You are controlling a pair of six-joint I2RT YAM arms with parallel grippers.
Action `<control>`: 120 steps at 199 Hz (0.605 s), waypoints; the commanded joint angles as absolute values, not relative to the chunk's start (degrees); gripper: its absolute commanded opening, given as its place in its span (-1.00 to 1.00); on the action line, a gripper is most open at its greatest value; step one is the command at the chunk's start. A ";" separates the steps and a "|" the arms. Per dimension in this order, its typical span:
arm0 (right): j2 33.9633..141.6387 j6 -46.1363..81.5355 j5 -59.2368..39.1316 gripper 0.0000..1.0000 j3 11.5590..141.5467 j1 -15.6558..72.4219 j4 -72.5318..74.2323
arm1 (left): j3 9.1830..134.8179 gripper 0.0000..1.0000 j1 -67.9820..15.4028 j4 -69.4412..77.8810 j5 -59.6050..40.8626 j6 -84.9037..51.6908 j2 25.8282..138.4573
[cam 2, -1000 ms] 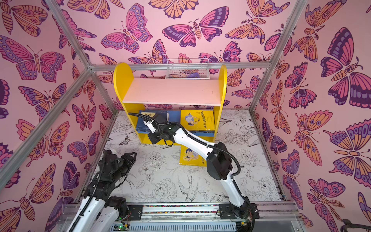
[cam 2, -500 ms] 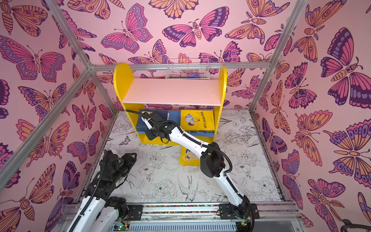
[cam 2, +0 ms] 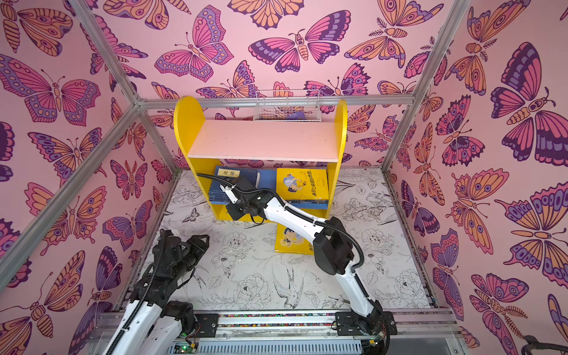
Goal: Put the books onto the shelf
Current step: 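Lower both grippers onto the yellow picture book lying on the table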
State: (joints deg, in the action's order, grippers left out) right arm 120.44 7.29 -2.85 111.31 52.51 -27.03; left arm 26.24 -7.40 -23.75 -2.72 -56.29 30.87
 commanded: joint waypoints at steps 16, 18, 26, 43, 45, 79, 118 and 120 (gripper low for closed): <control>97.18 13.97 2.82 -0.89 90.17 51.66 -19.51 | 23.12 0.13 -8.64 -15.73 -9.79 -51.27 33.95; 95.97 14.72 3.34 -0.89 88.09 51.43 -19.29 | 22.94 0.13 -8.97 -15.16 -10.07 -51.25 34.39; 91.31 18.19 5.20 -0.85 81.54 50.47 -18.38 | 22.05 0.13 -10.63 -11.46 -11.06 -50.72 36.38; 81.56 24.88 7.38 -0.76 67.88 47.56 -17.93 | 20.92 0.14 -15.85 -2.38 -12.47 -47.93 42.41; 80.57 25.97 7.52 -0.75 66.36 47.14 -18.06 | 20.98 0.15 -16.53 -1.65 -12.54 -47.49 43.25; 66.30 41.64 4.62 -0.34 44.24 35.28 -18.72 | 27.39 0.29 -24.31 4.67 -16.64 -40.95 61.22; 63.77 43.23 -4.95 0.13 33.59 22.61 -14.45 | 39.63 0.50 -31.65 2.71 -17.38 -34.02 79.81; 64.04 43.13 -5.24 0.13 33.34 22.37 -14.20 | 40.25 0.51 -32.10 2.26 -17.15 -33.64 80.62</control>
State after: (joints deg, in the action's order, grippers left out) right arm 63.99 38.79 0.89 34.52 26.46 -18.17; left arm 34.00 -28.05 0.95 -15.49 -40.99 73.17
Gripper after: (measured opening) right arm 0.559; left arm 0.742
